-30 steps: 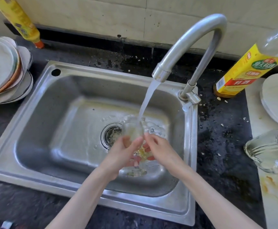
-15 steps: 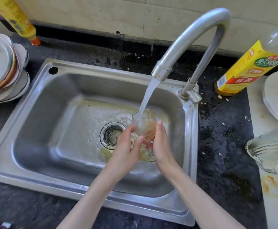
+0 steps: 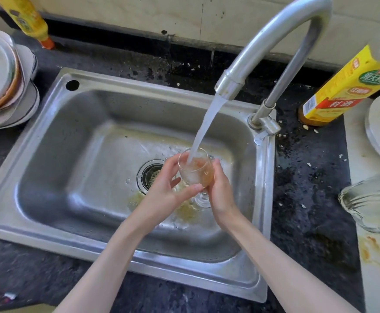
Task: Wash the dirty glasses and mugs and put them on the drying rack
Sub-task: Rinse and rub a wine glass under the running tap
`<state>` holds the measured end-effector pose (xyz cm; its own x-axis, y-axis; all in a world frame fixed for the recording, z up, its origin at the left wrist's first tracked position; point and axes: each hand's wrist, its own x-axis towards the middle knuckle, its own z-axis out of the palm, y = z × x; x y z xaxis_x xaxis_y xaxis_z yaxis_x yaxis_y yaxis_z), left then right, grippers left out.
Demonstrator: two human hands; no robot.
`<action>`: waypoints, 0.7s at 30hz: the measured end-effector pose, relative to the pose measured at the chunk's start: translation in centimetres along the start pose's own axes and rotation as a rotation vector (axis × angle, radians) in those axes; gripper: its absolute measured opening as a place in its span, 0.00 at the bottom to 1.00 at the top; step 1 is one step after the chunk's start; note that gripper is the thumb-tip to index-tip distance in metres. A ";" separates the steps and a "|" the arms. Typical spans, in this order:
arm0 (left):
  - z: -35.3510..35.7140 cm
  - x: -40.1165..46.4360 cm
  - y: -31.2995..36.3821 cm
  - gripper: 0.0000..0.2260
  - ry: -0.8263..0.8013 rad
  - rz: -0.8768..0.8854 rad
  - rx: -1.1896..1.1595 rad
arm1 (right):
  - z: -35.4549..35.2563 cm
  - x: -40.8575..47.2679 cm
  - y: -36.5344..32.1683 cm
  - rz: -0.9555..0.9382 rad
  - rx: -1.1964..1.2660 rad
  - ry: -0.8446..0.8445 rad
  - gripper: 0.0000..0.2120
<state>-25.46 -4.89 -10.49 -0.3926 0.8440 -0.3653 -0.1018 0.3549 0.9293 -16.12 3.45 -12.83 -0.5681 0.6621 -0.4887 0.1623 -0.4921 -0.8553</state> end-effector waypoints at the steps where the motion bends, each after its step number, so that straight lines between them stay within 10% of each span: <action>1: -0.1 0.0 0.1 0.26 0.011 -0.021 -0.002 | 0.1 0.0 -0.3 0.052 -0.020 0.002 0.26; 9: -0.2 -0.5 0.2 0.10 -0.086 -0.295 0.185 | -0.5 -1.2 -2.0 0.830 0.198 -0.154 0.14; 21: 0.0 -0.6 -1.7 0.21 0.029 -0.304 -0.156 | -0.1 -1.7 -0.8 0.664 0.069 -0.001 0.16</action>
<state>-25.00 -6.00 -11.79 -0.3481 0.6965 -0.6275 -0.3563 0.5208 0.7757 -15.18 2.83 -11.34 -0.3659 0.2052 -0.9078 0.4260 -0.8303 -0.3594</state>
